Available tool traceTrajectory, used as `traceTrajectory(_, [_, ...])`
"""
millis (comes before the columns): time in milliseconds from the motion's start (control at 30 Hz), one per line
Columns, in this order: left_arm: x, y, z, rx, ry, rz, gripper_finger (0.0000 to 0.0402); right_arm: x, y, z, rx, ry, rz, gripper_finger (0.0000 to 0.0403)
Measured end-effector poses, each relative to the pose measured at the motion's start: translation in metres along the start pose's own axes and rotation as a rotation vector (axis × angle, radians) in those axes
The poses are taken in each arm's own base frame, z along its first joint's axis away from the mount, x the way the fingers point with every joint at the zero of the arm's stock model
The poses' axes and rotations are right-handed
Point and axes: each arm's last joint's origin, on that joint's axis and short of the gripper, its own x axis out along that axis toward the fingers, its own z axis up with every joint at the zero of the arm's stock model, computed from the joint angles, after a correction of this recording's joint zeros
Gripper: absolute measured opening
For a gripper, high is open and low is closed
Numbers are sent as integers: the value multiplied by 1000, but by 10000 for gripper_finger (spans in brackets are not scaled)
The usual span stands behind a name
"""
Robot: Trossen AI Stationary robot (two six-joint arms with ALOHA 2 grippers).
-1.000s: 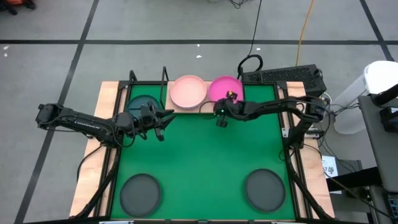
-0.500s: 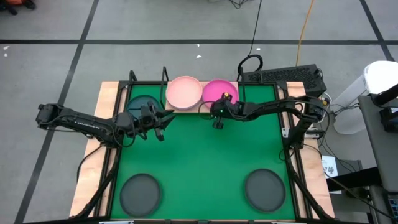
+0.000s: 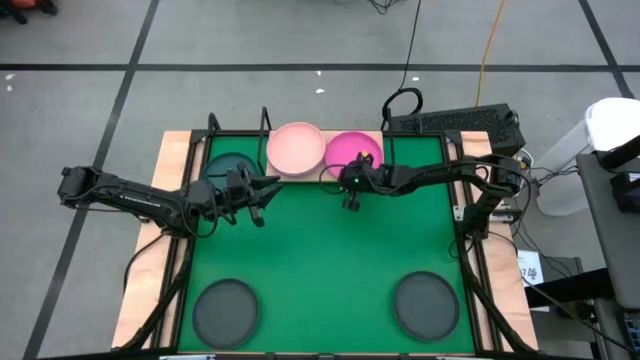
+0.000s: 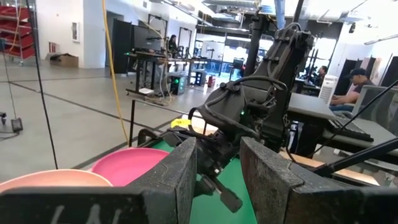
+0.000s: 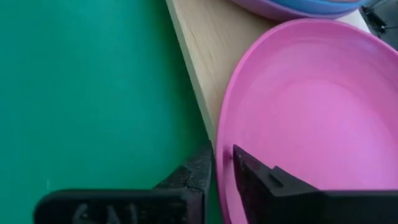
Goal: Place and stack plates onto a shelf
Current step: Put the pink plate on the shelf, then stack the dark green plate on top of the pink plate on the shelf
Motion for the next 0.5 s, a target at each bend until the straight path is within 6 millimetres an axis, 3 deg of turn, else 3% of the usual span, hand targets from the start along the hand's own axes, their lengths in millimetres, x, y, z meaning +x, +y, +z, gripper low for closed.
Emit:
traceTrajectory(300, [0, 0, 0, 70, -1, 0, 129, -10, 1, 6, -14, -34, -18, 117])
traceTrajectory(500, [0, 0, 0, 88, 0, -1, 129, -47, -12, 22, 8, -161, -59, 138])
